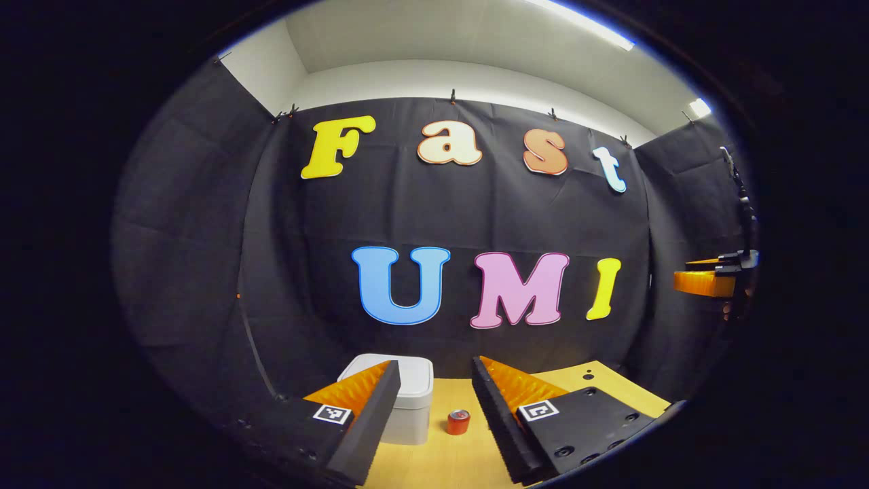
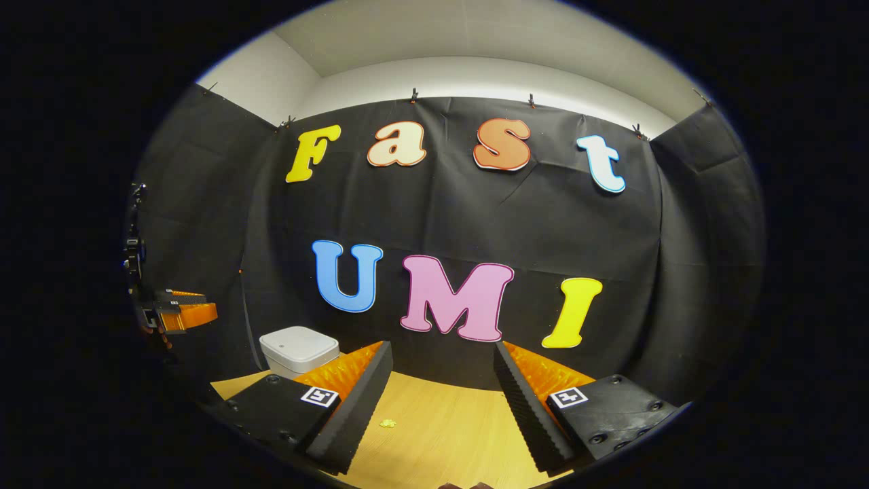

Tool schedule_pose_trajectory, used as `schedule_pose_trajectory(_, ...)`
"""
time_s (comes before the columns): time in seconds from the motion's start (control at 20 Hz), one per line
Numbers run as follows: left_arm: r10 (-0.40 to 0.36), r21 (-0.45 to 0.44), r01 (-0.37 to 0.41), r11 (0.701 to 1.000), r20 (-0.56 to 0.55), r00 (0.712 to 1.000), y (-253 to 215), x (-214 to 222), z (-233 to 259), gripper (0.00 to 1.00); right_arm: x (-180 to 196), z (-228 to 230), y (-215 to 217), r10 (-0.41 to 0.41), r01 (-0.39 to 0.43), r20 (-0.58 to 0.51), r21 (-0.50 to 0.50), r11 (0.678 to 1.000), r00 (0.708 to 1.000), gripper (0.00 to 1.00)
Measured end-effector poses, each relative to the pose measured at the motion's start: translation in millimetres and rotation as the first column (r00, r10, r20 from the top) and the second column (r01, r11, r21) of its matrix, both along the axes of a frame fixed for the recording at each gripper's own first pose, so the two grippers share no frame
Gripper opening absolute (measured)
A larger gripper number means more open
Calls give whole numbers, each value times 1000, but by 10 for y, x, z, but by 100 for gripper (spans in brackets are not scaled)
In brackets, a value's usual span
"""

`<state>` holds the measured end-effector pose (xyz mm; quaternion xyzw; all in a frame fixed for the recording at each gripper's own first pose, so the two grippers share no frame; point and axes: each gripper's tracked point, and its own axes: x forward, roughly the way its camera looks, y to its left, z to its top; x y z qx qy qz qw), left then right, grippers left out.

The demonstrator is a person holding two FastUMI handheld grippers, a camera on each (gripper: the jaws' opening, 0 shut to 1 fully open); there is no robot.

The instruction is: Press the lid of the desktop garbage bin to open it, pick up the crumpled paper on the desktop and throw it into the bin, then pick up the pop can on the desktop and drop it into the bin, and finally close the garbage bin lid.

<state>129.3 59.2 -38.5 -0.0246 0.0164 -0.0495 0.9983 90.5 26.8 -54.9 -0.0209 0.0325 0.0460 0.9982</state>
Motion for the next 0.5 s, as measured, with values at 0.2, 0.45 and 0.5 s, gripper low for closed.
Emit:
schedule_pose_trajectory(0.2, -11, 33, 10, 999, 18, 1000, -29, 512, -56, 33, 482, -150, -73, -1, 1, -3, 8, 1000, 1000, 96)
schedule_pose_trajectory(0.45, 3, -2, -3, 1000, -87, 996, 46, 1216, -433, 7, 1050, -345, -161, 23, -23, 5, -16, 1000, 1000, 96)
schedule_pose_trajectory(0.5, 7, 4, -7, 1000, -116, 993, 82, 1360, -533, 7, 1159, -412, -177, 29, -29, -2, -18, 999, 1000, 96)
